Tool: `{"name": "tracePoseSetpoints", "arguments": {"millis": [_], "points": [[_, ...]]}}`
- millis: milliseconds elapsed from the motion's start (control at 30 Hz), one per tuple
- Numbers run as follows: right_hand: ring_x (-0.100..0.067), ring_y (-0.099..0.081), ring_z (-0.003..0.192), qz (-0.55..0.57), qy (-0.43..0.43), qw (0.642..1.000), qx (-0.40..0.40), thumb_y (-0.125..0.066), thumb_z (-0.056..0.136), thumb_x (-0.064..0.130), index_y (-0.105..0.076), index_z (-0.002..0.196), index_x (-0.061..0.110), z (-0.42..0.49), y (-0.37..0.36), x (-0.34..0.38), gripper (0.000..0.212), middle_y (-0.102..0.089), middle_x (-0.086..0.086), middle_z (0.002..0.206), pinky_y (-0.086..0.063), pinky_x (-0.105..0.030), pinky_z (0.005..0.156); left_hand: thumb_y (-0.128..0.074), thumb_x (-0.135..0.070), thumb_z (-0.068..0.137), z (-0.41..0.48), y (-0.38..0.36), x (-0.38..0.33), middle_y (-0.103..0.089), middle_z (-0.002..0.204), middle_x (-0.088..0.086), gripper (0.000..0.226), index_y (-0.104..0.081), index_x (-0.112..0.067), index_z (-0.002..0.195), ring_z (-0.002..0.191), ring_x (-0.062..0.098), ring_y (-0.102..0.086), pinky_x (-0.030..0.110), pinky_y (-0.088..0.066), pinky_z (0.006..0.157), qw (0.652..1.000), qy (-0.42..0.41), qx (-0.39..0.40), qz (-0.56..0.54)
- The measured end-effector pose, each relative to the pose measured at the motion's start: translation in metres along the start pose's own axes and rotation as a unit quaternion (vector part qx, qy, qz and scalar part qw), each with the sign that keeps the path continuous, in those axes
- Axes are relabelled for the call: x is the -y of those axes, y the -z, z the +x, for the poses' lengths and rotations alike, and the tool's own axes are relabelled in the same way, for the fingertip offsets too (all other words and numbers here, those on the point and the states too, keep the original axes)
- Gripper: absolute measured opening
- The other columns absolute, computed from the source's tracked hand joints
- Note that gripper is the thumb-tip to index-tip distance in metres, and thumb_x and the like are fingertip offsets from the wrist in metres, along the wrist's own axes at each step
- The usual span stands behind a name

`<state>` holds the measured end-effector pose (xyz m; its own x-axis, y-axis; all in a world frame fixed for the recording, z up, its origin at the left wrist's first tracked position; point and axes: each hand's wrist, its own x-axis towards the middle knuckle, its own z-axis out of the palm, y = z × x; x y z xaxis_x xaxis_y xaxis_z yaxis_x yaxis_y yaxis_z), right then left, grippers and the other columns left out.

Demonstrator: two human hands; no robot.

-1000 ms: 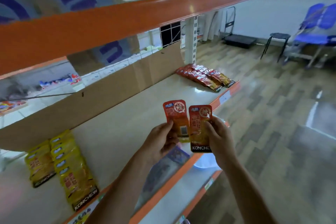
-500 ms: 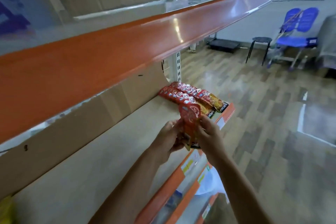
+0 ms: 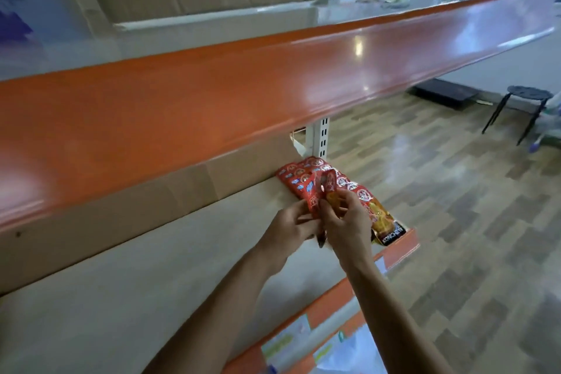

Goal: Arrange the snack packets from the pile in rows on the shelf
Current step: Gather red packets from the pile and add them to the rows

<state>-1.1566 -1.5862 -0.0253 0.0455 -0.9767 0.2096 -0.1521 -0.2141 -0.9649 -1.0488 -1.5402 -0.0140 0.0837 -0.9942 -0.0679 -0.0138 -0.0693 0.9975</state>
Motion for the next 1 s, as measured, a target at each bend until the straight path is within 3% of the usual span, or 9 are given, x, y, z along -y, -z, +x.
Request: {"name": "tracePoseSetpoints", "arguments": {"millis": [100,200,400,600,700,767,800,933,1000], "points": [[-0.011,-0.066,0.071,-0.007,-0.012,0.998,0.064,-0.063,0.089,0.018,-0.063,0.094,0.023,0.026,0.010,-0.013,0.007,-0.068,0.004,0.080,-0.055,-0.035,0.064,-0.057,-0.021,0.096,0.020,-0.014,0.007,-0.072,0.106,0.002,0.022,-0.066,-0.021,0.116,0.102,0.017,-0.068,0.036,-0.053,0.093,0.998,0.002,-0.062,0.014],[-0.018,-0.061,0.062,-0.015,0.001,0.995,0.101,-0.063,0.082,0.018,-0.064,0.084,0.016,0.043,0.024,-0.022,0.003,-0.066,-0.001,0.071,-0.051,-0.039,0.057,-0.052,-0.020,0.098,0.031,-0.024,0.011,-0.072,0.099,0.002,0.019,-0.068,-0.019,0.108,0.095,0.017,-0.067,0.033,-0.054,0.090,0.990,0.024,-0.140,-0.018],[-0.032,-0.065,0.087,0.100,-0.081,0.977,0.172,-0.061,0.085,0.004,-0.056,0.096,0.022,0.069,0.053,-0.033,0.022,-0.067,-0.015,0.098,-0.053,-0.048,0.078,-0.049,-0.015,0.099,0.033,-0.032,0.018,-0.069,0.085,0.000,0.018,-0.065,-0.018,0.091,0.076,0.016,-0.064,0.027,-0.050,0.067,0.954,0.064,-0.281,-0.080],[-0.017,-0.066,0.078,0.098,-0.070,0.965,0.232,-0.056,0.088,-0.004,-0.052,0.121,0.014,0.074,0.068,-0.039,0.037,-0.064,-0.012,0.102,-0.057,-0.034,0.061,-0.051,-0.015,0.097,0.030,-0.048,0.028,-0.071,0.082,-0.002,0.014,-0.064,-0.018,0.094,0.077,0.017,-0.067,0.029,-0.050,0.069,0.931,0.095,-0.316,-0.158],[-0.023,-0.067,0.089,0.075,-0.056,0.971,0.220,-0.057,0.089,-0.001,-0.044,0.129,0.026,0.078,0.072,-0.047,0.051,-0.063,-0.007,0.108,-0.058,-0.048,0.074,-0.052,-0.013,0.096,0.031,-0.053,0.025,-0.070,0.080,-0.002,0.014,-0.064,-0.016,0.091,0.072,0.014,-0.066,0.025,-0.049,0.062,0.922,0.082,-0.347,-0.154],[-0.026,-0.068,0.084,0.040,-0.030,0.975,0.219,-0.058,0.088,0.002,-0.044,0.126,0.036,0.080,0.076,-0.051,0.053,-0.064,-0.002,0.105,-0.057,-0.051,0.072,-0.052,-0.014,0.096,0.030,-0.052,0.025,-0.069,0.082,0.000,0.013,-0.063,-0.017,0.088,0.072,0.014,-0.066,0.024,-0.048,0.059,0.915,0.085,-0.375,-0.126],[-0.026,-0.068,0.079,0.012,-0.009,0.975,0.221,-0.058,0.087,0.003,-0.045,0.125,0.037,0.081,0.077,-0.054,0.052,-0.065,-0.001,0.104,-0.057,-0.049,0.070,-0.052,-0.014,0.096,0.030,-0.051,0.026,-0.069,0.085,0.002,0.013,-0.063,-0.017,0.088,0.073,0.015,-0.066,0.025,-0.048,0.061,0.912,0.088,-0.382,-0.116],[-0.010,-0.057,0.073,-0.094,0.052,0.963,0.249,-0.057,0.083,0.000,-0.047,0.131,0.024,0.077,0.079,-0.060,0.054,-0.064,-0.005,0.111,-0.046,-0.015,0.062,-0.053,-0.018,0.097,0.033,-0.049,0.034,-0.070,0.090,0.004,0.013,-0.063,-0.018,0.088,0.077,0.017,-0.066,0.026,-0.046,0.061,0.902,0.112,-0.406,-0.091],[-0.018,-0.060,0.089,-0.102,0.067,0.957,0.264,-0.059,0.078,0.002,-0.044,0.133,0.020,0.072,0.077,-0.061,0.059,-0.060,-0.007,0.114,-0.051,-0.024,0.077,-0.052,-0.019,0.097,0.036,-0.050,0.035,-0.069,0.089,0.004,0.014,-0.063,-0.019,0.088,0.075,0.016,-0.065,0.024,-0.044,0.057,0.895,0.115,-0.421,-0.092]]}}
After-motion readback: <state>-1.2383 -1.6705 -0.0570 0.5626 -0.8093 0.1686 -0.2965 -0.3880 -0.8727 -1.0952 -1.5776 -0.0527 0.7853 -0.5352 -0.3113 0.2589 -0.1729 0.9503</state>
